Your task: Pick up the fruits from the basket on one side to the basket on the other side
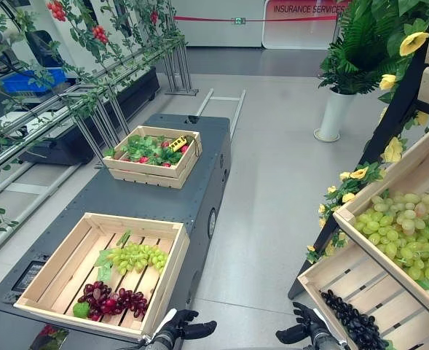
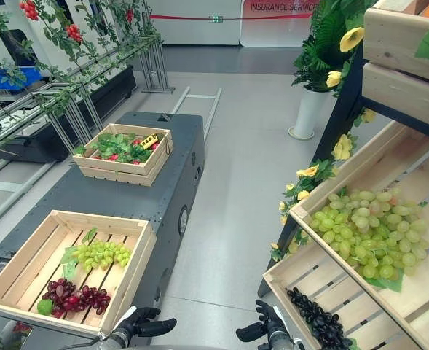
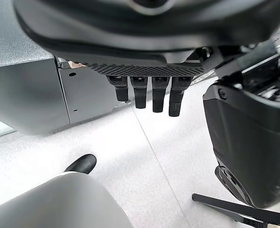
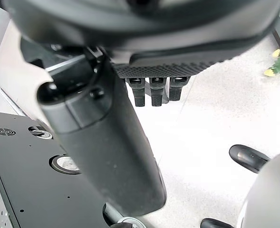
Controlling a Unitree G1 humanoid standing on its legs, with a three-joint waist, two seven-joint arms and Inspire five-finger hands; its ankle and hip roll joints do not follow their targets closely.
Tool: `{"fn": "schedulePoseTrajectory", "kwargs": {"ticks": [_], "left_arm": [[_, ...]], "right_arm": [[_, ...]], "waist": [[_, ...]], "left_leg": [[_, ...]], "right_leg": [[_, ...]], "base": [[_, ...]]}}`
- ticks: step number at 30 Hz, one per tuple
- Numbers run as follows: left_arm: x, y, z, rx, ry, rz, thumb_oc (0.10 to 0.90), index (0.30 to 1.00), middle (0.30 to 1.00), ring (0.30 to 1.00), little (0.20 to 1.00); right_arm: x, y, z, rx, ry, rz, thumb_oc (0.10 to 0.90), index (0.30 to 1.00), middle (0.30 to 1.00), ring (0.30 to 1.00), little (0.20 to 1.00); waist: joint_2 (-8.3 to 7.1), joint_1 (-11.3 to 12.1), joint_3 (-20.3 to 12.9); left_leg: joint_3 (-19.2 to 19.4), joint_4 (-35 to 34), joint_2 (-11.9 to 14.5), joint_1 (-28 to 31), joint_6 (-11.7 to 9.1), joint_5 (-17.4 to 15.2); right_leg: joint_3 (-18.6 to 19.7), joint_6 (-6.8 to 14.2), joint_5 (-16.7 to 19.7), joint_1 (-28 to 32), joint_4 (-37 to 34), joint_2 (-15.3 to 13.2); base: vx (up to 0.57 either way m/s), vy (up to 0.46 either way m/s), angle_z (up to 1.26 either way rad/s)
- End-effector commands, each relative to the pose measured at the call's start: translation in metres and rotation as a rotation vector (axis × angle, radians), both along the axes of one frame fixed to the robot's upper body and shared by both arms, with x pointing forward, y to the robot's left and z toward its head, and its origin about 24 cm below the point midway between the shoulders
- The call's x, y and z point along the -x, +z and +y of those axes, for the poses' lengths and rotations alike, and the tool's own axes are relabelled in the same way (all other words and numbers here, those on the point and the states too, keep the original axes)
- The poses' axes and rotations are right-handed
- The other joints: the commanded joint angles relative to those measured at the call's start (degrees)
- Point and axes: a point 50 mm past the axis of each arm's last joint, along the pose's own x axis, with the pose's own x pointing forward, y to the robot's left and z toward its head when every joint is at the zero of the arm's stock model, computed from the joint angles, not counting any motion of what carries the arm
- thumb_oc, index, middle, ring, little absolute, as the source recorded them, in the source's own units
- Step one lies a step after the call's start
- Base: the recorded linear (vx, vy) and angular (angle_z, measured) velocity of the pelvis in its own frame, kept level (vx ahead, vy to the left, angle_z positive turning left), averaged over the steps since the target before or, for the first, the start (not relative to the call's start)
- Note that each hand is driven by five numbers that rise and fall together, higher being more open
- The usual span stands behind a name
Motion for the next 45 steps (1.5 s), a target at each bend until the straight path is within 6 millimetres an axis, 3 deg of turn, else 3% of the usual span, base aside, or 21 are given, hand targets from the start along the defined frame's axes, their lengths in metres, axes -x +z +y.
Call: {"fn": "schedulePoseTrajectory", "kwargs": {"ticks": [1, 8, 14, 19, 26, 30, 34, 35, 38, 41, 42, 45], "left_arm": [[-0.036, 0.010, -0.020, 0.071, -0.021, -0.124, 0.800, 0.900, 0.900, 0.900, 0.900], [-0.033, 0.009, -0.022, 0.082, -0.051, -0.106, 0.800, 0.900, 0.900, 0.900, 0.900], [-0.045, 0.017, -0.028, 0.039, -0.136, -0.222, 0.800, 0.900, 0.900, 0.900, 0.900], [-0.079, 0.044, -0.026, 0.049, -0.119, -0.467, 0.800, 0.900, 0.900, 0.900, 0.900], [-0.098, 0.073, -0.025, 0.050, -0.164, -0.671, 0.800, 0.900, 0.900, 0.900, 0.900], [-0.109, 0.097, -0.008, -0.019, -0.122, -0.833, 0.800, 0.900, 0.900, 0.900, 0.900], [-0.129, 0.145, 0.027, -0.123, -0.007, -1.098, 0.800, 0.900, 0.900, 0.900, 0.900], [-0.129, 0.145, 0.027, -0.123, -0.007, -1.098, 0.800, 0.900, 0.900, 0.900, 0.900], [-0.140, 0.187, 0.057, -0.255, 0.002, -1.283, 0.800, 0.900, 0.900, 0.900, 0.900], [-0.146, 0.213, 0.085, -0.391, 0.025, -1.353, 0.800, 0.900, 0.900, 0.900, 0.900], [-0.146, 0.214, 0.086, -0.398, 0.028, -1.355, 0.800, 0.900, 0.900, 0.900, 0.900], [-0.149, 0.224, 0.116, -0.600, 0.007, -1.294, 0.800, 0.900, 0.900, 0.900, 0.900]], "right_arm": [[-0.029, 0.009, 0.007, 0.008, 0.128, -0.073, 0.800, 0.900, 0.900, 0.900, 0.900], [-0.030, 0.009, 0.010, -0.005, 0.143, -0.077, 0.800, 0.900, 0.900, 0.900, 0.900], [-0.040, 0.015, 0.017, -0.065, 0.160, -0.146, 0.800, 0.900, 0.900, 0.900, 0.900], [-0.076, 0.044, 0.027, -0.186, 0.210, -0.375, 0.800, 0.900, 0.900, 0.900, 0.900], [-0.099, 0.072, 0.034, -0.257, 0.237, -0.562, 0.800, 0.900, 0.900, 0.900, 0.900], [-0.106, 0.087, 0.036, -0.284, 0.262, -0.622, 0.800, 0.900, 0.900, 0.900, 0.900], [-0.108, 0.098, 0.033, -0.266, 0.296, -0.643, 0.800, 0.900, 0.900, 0.900, 0.900], [-0.108, 0.098, 0.033, -0.266, 0.296, -0.643, 0.800, 0.900, 0.900, 0.900, 0.900], [-0.106, 0.103, 0.027, -0.255, 0.293, -0.657, 0.800, 0.900, 0.900, 0.900, 0.900], [-0.102, 0.103, 0.027, -0.252, 0.328, -0.649, 0.800, 0.900, 0.900, 0.900, 0.900], [-0.102, 0.103, 0.027, -0.251, 0.331, -0.649, 0.800, 0.900, 0.900, 0.900, 0.900], [-0.101, 0.103, 0.025, -0.234, 0.367, -0.627, 0.800, 0.900, 0.900, 0.900, 0.900]], "waist": [[-1.81, 1.0, 4.0], [-1.85, 1.0, 3.8], [-1.72, 1.1, 4.4], [-1.47, 2.0, 5.4], [-0.70, 2.9, 6.0], [-0.04, 3.6, 6.4], [0.72, 4.9, 7.2], [0.71, 4.9, 7.2], [1.17, 5.7, 8.2], [1.40, 6.0, 9.0], [1.44, 6.0, 9.0], [1.77, 6.3, 10.1]], "left_leg": [[0.0, 0.5, -2.5, 3.5, 1.6, -9.2], [0.2, 0.5, -2.4, 3.7, 1.5, -9.3], [0.3, 0.5, -2.4, 3.6, 1.3, -9.2], [-0.6, 0.5, -2.6, 2.8, 1.2, -8.5], [-1.9, 0.5, -2.9, 1.7, 1.0, -7.7], [-2.7, 0.5, -3.3, 1.1, 0.8, -7.0], [-3.6, 0.5, -3.7, -0.1, 0.7, -5.6], [-3.6, 0.5, -3.7, -0.1, 0.7, -5.6], [-4.9, 1.3, -4.1, -1.2, 0.4, -4.8], [-5.4, 2.9, -4.3, -1.7, -0.3, -5.4], [-5.5, 2.9, -4.3, -1.8, -0.3, -5.3], [-5.5, 7.4, -4.4, -3.8, -0.6, -6.5]], "right_leg": [[0.5, 1.1, -2.4, 1.5, 0.7, -1.0], [0.3, 1.0, -2.5, 1.7, 0.6, -0.9], [0.1, 1.0, -2.5, 1.6, 0.7, -1.0], [-0.9, 1.0, -2.3, 1.1, 0.8, -1.3], [-2.5, 0.5, -2.6, 0.7, 1.3, -1.6], [-3.7, 0.3, -2.7, 0.5, 1.5, -2.1], [-5.4, -0.5, -3.4, -0.5, 3.1, -3.1], [-5.4, -0.5, -3.4, -0.5, 3.2, -3.1], [-6.6, -1.2, -5.2, -1.8, 7.0, -3.8], [-7.0, -1.5, -7.4, -2.5, 10.0, -4.5], [-7.0, -1.5, -7.3, -2.6, 10.0, -4.5], [-7.5, -2.1, -9.1, -4.2, 13.6, -5.0]], "base": [[0.00, 0.000, 0.00], [0.00, 0.000, 0.00], [-0.01, 0.001, 0.00], [-0.04, -0.006, 0.02], [-0.01, 0.008, 0.16], [0.02, 0.056, 0.17], [0.00, 0.092, 0.16], [0.01, 0.098, 0.16], [0.00, 0.102, 0.17], [0.04, 0.117, 0.14], [0.05, 0.087, 0.11], [0.03, 0.135, 0.11]]}}
